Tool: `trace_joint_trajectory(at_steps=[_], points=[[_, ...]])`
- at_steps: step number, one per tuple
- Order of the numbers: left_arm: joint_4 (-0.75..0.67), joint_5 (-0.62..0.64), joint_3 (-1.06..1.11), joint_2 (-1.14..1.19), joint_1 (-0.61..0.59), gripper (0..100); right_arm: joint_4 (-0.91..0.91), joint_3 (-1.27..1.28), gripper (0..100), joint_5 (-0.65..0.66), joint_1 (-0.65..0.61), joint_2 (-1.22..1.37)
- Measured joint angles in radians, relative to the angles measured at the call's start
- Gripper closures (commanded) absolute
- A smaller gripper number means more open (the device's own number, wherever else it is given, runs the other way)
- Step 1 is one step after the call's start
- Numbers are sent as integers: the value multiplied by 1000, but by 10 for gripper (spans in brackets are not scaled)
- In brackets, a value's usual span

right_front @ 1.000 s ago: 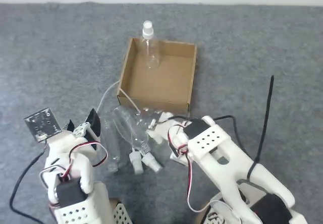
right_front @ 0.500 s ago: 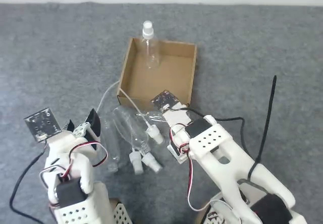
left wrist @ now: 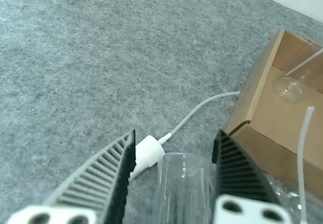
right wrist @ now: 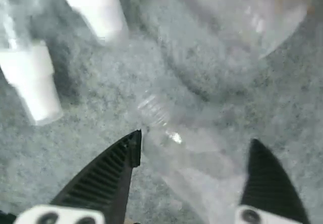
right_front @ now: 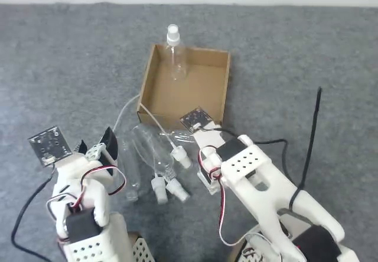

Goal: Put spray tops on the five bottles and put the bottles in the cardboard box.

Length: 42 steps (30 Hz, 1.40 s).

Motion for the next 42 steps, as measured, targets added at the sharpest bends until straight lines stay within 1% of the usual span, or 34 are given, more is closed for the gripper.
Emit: trace_joint_trajectory(at_steps=[3,8,12,15,23,33,42], points=[[0,0,0,0,0,765,63,-66,649,8,-2,0],[0,0,0,0,0,765,184,-160,649,123,-2,0],[0,0,0,0,0,765,244,-175,650,187,-2,0],[0,0,0,0,0,765,273,-176,650,201,-3,0],[0,0,0,0,0,765,367,-176,650,204,-138,0],[0,0,0,0,0,765,361,-160,651,207,-152,0],[0,0,0,0,0,765,186,8,652,210,-153,0]])
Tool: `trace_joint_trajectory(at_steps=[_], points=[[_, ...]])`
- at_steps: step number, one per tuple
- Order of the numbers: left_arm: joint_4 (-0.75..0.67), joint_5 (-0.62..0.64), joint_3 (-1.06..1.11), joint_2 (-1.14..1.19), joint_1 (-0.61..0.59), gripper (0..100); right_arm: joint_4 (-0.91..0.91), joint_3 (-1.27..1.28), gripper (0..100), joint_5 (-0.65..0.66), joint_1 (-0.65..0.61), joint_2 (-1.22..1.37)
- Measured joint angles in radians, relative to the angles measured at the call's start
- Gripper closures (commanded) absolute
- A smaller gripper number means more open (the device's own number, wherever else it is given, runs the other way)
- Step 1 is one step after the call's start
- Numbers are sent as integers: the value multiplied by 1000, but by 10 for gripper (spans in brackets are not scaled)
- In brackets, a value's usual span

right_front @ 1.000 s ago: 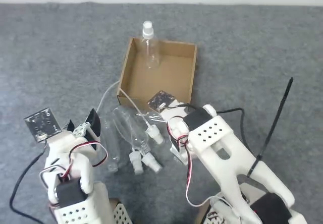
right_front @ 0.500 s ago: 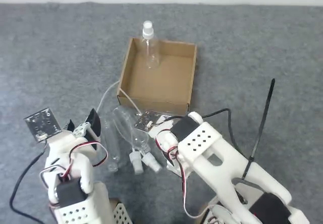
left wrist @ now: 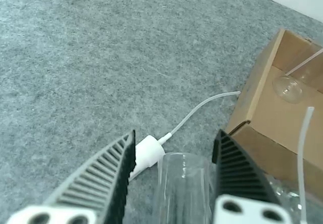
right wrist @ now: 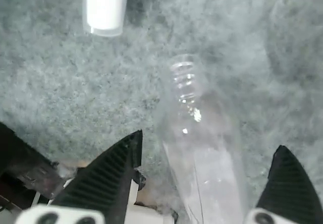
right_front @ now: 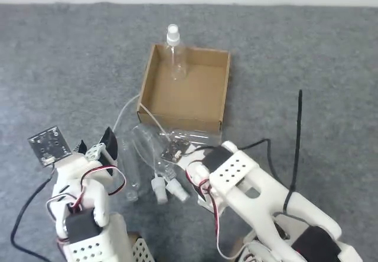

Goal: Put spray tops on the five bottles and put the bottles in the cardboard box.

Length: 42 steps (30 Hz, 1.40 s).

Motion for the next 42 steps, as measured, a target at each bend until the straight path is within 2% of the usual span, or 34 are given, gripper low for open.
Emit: trace_joint_trajectory(at_steps=[2,9,19,28,36,42], points=[[0,0,0,0,0,765,-21,26,658,2,0,0],[0,0,0,0,0,765,-46,55,775,75,0,0],[0,0,0,0,0,765,-104,55,875,78,5,0],[0,0,0,0,0,765,-92,29,879,81,5,0],[0,0,0,0,0,765,18,-75,879,49,2,-2],[0,0,0,0,0,765,95,-84,879,-6,0,-163]])
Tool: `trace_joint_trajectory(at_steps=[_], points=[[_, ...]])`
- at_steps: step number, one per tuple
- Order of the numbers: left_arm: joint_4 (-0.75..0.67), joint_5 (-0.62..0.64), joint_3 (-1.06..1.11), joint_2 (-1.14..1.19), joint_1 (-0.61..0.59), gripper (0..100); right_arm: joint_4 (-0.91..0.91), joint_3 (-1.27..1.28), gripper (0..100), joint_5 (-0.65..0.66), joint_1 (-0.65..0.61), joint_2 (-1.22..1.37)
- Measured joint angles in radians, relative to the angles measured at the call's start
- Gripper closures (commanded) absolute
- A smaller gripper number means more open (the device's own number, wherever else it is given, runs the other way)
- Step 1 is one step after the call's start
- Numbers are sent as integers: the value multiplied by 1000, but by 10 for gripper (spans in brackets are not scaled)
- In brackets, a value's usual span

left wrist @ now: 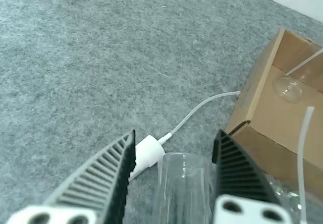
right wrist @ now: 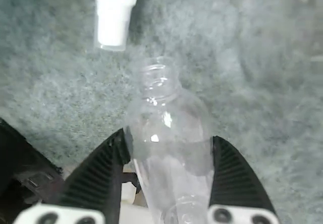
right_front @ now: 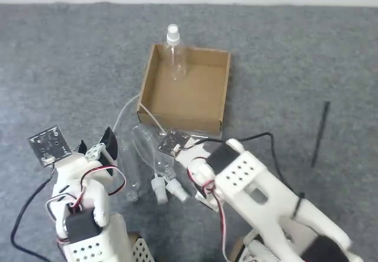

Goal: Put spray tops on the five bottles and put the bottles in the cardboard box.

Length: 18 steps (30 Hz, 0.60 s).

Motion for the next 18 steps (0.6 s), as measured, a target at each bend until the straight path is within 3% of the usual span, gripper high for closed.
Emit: trace_joint_trajectory(at_steps=[6,10,18], points=[[0,-2,-6,0,0,765,51,0,880,-3,5,-261],[0,-2,-38,0,0,769,52,0,880,-3,72,-399],[0,-2,-118,0,0,971,54,0,880,-3,239,-588]])
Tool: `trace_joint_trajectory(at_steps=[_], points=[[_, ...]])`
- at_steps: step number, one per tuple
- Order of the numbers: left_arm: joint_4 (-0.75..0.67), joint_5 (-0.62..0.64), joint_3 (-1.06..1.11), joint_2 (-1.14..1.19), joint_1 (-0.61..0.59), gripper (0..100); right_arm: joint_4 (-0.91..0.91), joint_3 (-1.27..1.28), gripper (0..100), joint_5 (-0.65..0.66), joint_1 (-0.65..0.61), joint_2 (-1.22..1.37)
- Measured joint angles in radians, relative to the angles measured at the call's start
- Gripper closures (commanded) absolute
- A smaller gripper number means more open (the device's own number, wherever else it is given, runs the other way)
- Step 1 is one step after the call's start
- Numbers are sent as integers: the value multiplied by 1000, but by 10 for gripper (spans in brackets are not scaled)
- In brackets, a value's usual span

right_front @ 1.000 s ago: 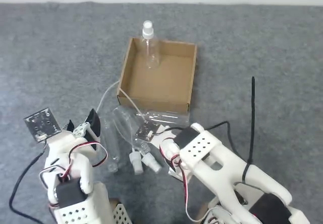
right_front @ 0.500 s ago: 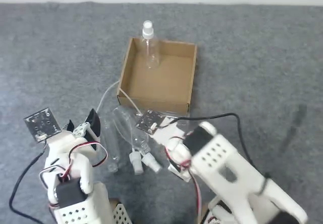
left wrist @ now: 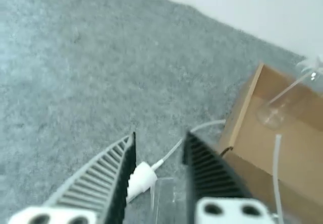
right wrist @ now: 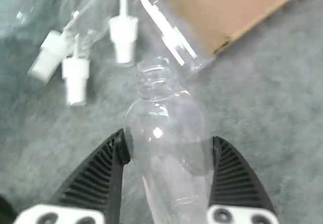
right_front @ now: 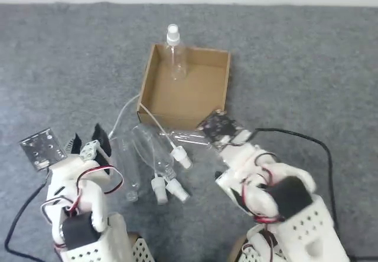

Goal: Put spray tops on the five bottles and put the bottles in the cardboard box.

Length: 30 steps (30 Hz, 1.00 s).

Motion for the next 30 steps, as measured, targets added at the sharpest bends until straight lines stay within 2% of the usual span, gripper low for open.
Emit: trace_joint_trajectory(at_steps=[5,14,27,30], points=[[17,-25,-86,0,-3,976,0,6,880,0,61,-104],[195,-68,-241,0,0,975,-34,161,880,0,75,-245],[253,-178,-249,0,-2,974,-38,164,880,0,74,-282],[253,-196,-285,63,0,974,-38,164,880,0,74,-282]])
